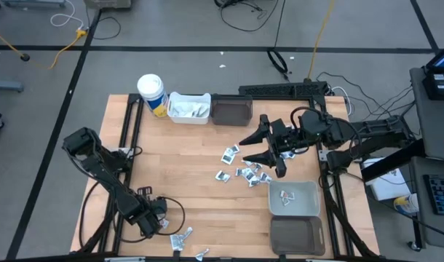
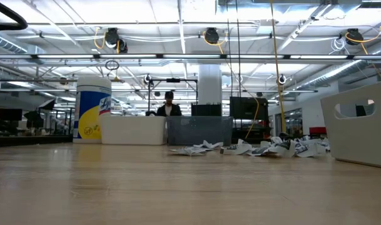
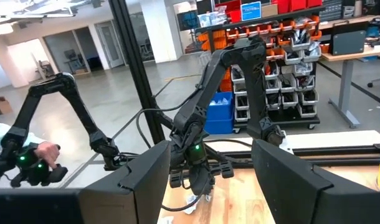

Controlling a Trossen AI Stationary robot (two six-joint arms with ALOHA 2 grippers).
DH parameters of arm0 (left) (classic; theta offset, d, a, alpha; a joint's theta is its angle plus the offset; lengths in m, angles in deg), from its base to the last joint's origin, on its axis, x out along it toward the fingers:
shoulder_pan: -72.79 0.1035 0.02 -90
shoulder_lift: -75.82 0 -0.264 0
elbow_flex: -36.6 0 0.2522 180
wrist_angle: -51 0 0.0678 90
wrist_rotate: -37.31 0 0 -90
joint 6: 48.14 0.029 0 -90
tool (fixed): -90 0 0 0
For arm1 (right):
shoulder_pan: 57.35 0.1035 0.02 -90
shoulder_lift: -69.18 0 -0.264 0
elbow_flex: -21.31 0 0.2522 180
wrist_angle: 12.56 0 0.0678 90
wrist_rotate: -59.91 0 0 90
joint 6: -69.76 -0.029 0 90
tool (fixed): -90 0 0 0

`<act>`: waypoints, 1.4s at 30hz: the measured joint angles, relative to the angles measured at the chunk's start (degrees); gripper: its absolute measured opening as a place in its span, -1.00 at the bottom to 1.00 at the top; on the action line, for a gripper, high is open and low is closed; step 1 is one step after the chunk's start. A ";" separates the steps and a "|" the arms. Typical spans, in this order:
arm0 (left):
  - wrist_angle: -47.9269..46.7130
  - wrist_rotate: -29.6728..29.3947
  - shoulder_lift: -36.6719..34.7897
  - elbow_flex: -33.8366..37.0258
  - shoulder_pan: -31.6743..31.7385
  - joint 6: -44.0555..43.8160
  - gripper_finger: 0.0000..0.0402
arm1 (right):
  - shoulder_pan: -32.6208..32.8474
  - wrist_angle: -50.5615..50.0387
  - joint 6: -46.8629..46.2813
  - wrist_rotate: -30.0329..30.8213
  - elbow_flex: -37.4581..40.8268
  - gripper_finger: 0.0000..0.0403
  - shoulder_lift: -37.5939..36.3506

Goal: Pick & Place First Aid Supplies
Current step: Put the orange ointment pack into the gray bin

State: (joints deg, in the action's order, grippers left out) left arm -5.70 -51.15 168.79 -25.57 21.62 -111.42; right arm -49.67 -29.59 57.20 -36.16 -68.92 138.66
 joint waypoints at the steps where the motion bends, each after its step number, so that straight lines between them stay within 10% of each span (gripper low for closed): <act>1: 0.52 -0.50 -0.76 0.18 0.00 -0.58 -0.99 | -0.01 0.00 -0.25 0.02 0.00 0.11 -0.01; 13: 0.82 -20.29 -19.47 -0.12 1.78 -7.26 -1.00 | -0.07 1.99 -0.43 0.22 0.02 0.11 -0.52; 23: 9.33 -38.90 -33.22 -0.12 10.50 11.04 -1.00 | -0.07 1.29 -0.26 4.54 0.02 0.11 -0.52; 32: 35.19 -38.97 -40.85 -0.21 19.58 40.13 -1.00 | -0.07 1.27 -3.61 6.88 0.02 0.11 -0.50; 42: 41.14 -34.71 -40.74 -7.48 28.53 47.00 -1.00 | 1.20 2.08 -6.06 12.31 0.02 0.11 -0.46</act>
State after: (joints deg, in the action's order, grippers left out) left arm 35.44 -85.86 128.05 -33.05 50.15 -64.42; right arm -48.47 -27.51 51.13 -23.85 -68.90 138.20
